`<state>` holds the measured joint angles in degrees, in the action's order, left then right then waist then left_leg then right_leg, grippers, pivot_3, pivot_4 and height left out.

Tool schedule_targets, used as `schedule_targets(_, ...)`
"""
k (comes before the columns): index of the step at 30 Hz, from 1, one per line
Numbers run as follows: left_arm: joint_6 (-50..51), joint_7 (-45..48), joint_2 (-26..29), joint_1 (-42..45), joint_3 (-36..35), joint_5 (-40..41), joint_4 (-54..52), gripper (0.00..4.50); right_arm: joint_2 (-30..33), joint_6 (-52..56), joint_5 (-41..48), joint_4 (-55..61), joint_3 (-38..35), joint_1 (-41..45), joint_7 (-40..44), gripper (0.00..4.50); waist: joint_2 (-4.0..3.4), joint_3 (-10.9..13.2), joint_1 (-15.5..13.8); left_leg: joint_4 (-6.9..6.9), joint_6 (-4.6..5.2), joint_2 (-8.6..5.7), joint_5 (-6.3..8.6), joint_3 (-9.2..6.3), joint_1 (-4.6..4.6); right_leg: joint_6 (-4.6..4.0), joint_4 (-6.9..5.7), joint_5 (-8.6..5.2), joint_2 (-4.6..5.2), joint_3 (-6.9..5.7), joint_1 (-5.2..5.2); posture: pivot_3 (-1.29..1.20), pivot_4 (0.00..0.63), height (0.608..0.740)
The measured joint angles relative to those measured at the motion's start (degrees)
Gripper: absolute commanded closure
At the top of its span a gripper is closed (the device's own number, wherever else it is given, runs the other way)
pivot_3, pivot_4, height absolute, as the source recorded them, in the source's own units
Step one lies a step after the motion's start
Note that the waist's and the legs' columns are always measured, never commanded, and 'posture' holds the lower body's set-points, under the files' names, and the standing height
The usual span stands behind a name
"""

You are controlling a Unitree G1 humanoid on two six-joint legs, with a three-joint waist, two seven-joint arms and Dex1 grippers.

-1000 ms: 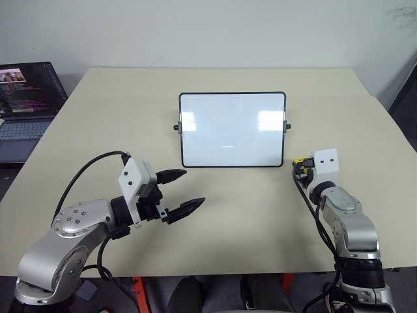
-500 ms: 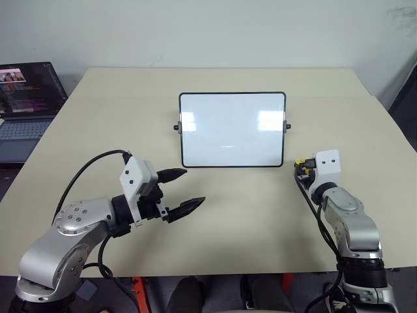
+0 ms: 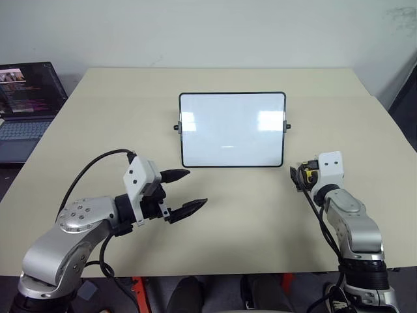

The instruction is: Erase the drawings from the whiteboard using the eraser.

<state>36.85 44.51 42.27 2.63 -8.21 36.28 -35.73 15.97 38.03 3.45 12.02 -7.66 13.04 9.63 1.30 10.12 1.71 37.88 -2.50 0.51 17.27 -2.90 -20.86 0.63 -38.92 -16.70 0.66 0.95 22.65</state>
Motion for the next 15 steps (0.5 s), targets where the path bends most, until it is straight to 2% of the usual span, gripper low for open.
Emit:
schedule_targets(9,-1.1,-0.5,-0.3,0.0,0.0,-0.9,0.2,0.00,0.0,0.2,0.0,0.2,-0.2,-0.1,-0.8,0.05,0.00,0.0,0.0,0.00,0.00,0.00,0.00,0.00,0.00,0.00,0.00,0.00,0.00,0.00,0.00,0.00,0.150,0.740)
schedule_targets(15,-5.1,-8.0,-6.0,-1.1,-0.2,-5.3,0.0,0.00,0.0,0.3,0.1,7.1,-2.2,-1.9,-2.3,0.05,0.00,0.0,0.0,0.01,0.00,0.00,0.00,-0.02,-0.02,0.00,0.00,0.00,0.01,0.01,0.00,0.00,0.150,0.740)
